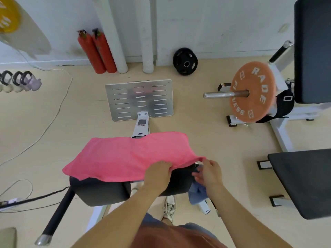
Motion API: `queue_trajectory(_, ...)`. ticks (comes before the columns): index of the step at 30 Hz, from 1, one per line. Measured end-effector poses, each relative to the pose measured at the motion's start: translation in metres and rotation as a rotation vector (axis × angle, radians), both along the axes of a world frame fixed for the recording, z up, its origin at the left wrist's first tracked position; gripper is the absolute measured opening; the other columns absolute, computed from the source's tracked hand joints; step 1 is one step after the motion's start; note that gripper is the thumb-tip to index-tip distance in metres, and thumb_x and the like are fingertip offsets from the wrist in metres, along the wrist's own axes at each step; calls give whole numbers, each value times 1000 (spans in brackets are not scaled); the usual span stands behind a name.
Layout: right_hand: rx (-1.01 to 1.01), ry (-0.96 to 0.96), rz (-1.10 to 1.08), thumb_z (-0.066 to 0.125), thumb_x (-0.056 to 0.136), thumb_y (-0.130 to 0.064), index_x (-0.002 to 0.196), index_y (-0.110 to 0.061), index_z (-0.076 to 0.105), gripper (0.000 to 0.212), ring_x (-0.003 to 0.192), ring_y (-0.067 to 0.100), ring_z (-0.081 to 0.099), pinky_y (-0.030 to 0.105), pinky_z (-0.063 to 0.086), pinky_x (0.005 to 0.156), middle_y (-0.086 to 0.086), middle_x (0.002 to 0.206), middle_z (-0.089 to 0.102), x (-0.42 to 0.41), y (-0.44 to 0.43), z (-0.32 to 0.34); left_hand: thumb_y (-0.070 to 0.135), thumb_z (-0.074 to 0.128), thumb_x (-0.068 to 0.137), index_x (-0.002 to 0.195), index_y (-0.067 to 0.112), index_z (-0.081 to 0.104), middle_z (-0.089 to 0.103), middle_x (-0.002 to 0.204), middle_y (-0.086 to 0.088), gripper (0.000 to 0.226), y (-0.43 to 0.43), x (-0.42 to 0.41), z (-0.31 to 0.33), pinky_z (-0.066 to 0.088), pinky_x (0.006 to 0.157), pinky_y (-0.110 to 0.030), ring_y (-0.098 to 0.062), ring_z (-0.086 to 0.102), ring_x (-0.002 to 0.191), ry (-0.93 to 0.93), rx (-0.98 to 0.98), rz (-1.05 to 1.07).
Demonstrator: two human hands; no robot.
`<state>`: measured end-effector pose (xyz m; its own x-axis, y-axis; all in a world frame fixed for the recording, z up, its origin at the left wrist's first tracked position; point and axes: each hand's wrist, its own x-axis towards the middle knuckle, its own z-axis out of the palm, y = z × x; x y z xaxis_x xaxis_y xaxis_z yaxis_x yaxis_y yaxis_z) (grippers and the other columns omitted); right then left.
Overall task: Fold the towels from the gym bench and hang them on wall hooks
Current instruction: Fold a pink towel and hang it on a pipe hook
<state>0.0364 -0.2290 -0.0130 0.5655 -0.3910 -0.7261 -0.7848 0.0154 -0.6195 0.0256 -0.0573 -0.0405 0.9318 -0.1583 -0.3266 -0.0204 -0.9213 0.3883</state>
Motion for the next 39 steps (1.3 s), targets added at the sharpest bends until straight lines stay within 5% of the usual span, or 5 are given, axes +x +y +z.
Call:
queue_trajectory(5,489,336,-109,54,75,-75,106,-6,57,76,98,28,65,39,52,79,14,106,67,-1,4,-4,17,37,93,118,31,60,64,111,1,37,-4,-3,3,48,80,-35,-25,58,101,50,41,-15)
queue_trajectory(14,250,136,-246,52,95,-11,128,4,49,36,63,18,53,20,50,45,8,92,56,16,22,-17,21,37,97,136,34,44,57,126,-2,42,-14,-20,14,42,86,-34,-27,55,110,138,56,-90)
queue_trajectory(27,-160,24,38,41,92,-60,107,2,62,67,90,29,64,24,37,71,15,89,66,5,11,-8,31,35,92,120,38,47,66,97,-1,32,67,-44,-10,45,67,-29,-23,58,76,187,77,654)
queue_trajectory(34,40,-171,-377,47,99,-22,118,6,57,35,78,27,56,28,47,66,9,84,58,20,26,9,24,61,66,61,12,62,60,65,-9,13,85,-25,-13,48,74,-40,-27,55,72,284,-750,1384)
queue_trajectory(39,-122,-286,-54,37,102,-25,98,-8,61,30,62,15,45,27,36,53,-3,68,49,23,43,33,-2,51,81,102,9,71,64,96,-2,31,67,-24,13,44,86,-31,-21,56,91,-46,-538,1060)
